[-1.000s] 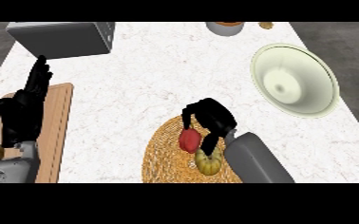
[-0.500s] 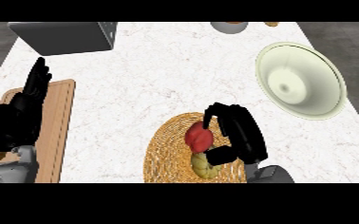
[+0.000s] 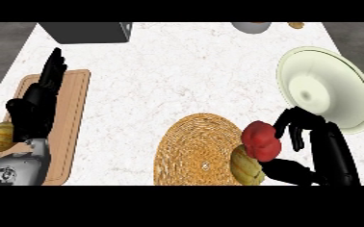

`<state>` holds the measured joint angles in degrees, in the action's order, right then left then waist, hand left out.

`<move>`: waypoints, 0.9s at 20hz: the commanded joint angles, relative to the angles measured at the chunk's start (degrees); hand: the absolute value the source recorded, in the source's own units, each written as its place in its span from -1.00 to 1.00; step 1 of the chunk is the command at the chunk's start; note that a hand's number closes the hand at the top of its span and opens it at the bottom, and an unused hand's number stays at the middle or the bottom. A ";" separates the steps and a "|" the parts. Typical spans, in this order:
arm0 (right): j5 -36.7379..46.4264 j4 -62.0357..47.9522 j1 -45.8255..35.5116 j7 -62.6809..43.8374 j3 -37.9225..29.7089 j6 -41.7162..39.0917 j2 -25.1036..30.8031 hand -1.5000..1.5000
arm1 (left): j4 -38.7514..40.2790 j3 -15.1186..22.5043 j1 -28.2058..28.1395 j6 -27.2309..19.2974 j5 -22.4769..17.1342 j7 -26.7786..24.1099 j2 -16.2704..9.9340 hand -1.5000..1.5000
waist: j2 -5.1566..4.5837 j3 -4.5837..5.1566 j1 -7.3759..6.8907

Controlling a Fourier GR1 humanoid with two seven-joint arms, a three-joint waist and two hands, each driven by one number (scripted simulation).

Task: Pick the bell pepper from the placemat and place it in the bowl

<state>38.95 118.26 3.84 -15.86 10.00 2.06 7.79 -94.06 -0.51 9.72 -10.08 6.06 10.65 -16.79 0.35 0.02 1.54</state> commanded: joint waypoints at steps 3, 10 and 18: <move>-9.33 -4.20 -5.53 3.46 -14.97 0.01 3.43 1.00 | 3.69 -0.96 2.27 1.94 -0.46 -2.17 0.63 0.00 | -0.40 -0.03 -1.38; -6.33 -26.79 -14.45 16.82 -23.76 6.31 10.25 1.00 | 1.12 1.13 4.03 -0.60 2.13 2.54 3.32 0.00 | -0.51 -0.07 -1.93; 1.02 -54.42 -24.28 29.20 -28.17 17.45 16.67 1.00 | 2.52 2.89 5.87 -1.64 4.82 2.52 4.93 0.00 | -0.74 -0.13 -2.57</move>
<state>37.52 75.72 -16.52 7.28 -16.23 14.36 22.42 -90.97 0.35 14.34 -9.77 8.39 10.85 -13.90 -0.36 -0.06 -0.87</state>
